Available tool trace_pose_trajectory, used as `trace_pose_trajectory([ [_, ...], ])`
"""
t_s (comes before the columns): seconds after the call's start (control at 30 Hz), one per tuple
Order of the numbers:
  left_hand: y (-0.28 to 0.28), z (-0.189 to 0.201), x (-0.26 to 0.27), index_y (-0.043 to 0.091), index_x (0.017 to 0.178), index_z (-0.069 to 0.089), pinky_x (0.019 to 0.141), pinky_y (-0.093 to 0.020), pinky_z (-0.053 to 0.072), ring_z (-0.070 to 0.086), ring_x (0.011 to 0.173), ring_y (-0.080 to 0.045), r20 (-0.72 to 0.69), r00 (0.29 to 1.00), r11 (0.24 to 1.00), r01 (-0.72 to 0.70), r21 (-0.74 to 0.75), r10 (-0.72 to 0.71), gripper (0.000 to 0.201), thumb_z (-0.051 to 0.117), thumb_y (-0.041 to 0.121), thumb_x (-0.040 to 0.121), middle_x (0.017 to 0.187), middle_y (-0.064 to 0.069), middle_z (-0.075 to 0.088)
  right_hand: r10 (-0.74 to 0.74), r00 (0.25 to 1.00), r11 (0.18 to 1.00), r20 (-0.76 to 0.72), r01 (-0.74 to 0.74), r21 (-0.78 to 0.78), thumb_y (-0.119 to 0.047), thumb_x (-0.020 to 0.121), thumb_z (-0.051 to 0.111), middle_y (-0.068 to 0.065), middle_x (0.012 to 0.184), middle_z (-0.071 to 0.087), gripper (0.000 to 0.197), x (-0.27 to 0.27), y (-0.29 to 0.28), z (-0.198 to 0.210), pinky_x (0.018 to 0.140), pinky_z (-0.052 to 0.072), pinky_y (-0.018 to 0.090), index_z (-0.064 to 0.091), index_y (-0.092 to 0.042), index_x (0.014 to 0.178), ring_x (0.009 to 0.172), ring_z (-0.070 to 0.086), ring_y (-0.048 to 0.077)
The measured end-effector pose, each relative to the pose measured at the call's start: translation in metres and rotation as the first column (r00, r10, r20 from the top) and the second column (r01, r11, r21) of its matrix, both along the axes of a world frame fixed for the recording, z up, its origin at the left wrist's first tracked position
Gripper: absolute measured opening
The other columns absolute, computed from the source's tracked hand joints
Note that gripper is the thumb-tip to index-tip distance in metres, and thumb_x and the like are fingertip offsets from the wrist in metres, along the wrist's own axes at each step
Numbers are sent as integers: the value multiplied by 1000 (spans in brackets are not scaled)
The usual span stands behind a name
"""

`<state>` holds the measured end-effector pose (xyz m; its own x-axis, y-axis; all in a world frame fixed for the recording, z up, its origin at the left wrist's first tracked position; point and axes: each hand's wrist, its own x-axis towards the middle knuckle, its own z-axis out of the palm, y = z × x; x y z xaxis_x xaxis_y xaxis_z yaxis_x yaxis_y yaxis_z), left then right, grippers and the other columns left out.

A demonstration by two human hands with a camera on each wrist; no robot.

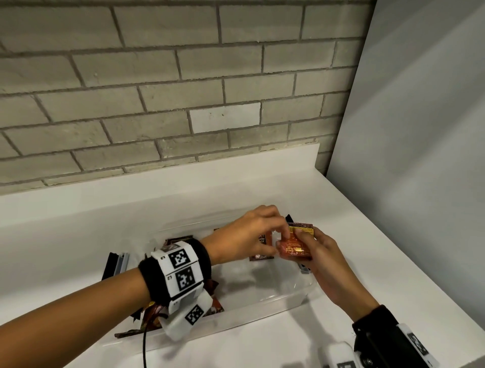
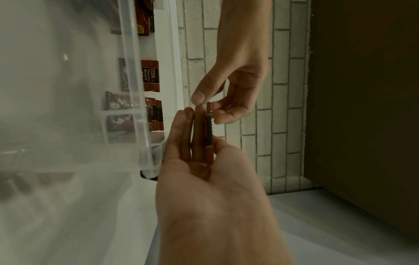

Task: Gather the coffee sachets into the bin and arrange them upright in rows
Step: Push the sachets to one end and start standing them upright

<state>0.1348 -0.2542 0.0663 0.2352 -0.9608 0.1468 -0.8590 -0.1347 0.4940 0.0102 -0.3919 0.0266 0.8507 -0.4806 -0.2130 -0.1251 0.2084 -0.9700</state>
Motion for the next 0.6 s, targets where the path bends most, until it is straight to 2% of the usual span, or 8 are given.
trace_pose_trajectory([
  [0.07,0,-2,-3,17,105,66,86,-27,45,48,100,-11,52,998,997,50,-65,-47,23,72,19,82,105,2,52,24,1000,1000,-12,-24,-13,-27,100,46,14,94,74,25,0,1,3,54,33,27,65,-14,110,95,67,38],
  [0.13,0,-1,-4,15,100,70,84,-31,48,52,98,-13,66,996,990,72,-120,-65,16,69,19,85,102,0,56,35,999,999,-2,-35,38,-31,102,40,16,92,73,34,0,2,7,53,40,24,65,-9,109,91,68,36],
  [0.2,1,2,-2,13,98,72,81,-28,50,59,91,-11,33,999,975,41,-219,-35,13,68,17,87,98,-1,63,51,998,991,39,-55,119,-40,103,31,20,94,73,50,0,1,10,61,53,25,66,-4,105,90,69,33],
  [0.3,4,5,9,10,98,73,74,-14,50,64,79,-1,-124,976,925,-212,-316,181,13,68,15,86,89,3,71,-4,997,984,72,-9,180,-48,100,29,23,93,72,59,-1,-3,5,75,57,34,61,1,104,89,70,33],
  [0.37,7,1,19,9,97,73,67,-11,50,63,68,4,-254,903,893,-401,-204,347,13,69,13,85,78,8,69,-50,995,988,84,37,152,-43,101,35,22,89,72,52,-2,-3,-1,74,56,33,61,2,101,81,69,31],
  [0.43,8,-8,28,4,91,73,64,-17,54,63,57,-2,-353,817,871,-491,-8,456,10,72,8,82,68,3,68,-73,992,994,103,64,91,-32,101,41,19,80,70,40,-3,-2,-6,68,54,29,62,1,94,71,65,26],
  [0.53,4,-27,33,-3,81,71,62,-23,58,64,52,-11,-429,715,832,-505,229,552,5,74,2,80,69,-11,70,-69,990,998,124,68,9,-23,101,42,17,73,66,33,-6,2,-5,58,50,23,61,2,91,62,59,19],
  [0.6,-2,-38,34,-6,86,71,67,-28,60,65,52,-11,-447,683,816,-486,312,577,8,73,0,80,79,-19,72,-52,992,998,111,57,-40,-21,101,43,14,70,65,31,-9,3,-3,55,47,22,60,1,89,58,56,16],
])
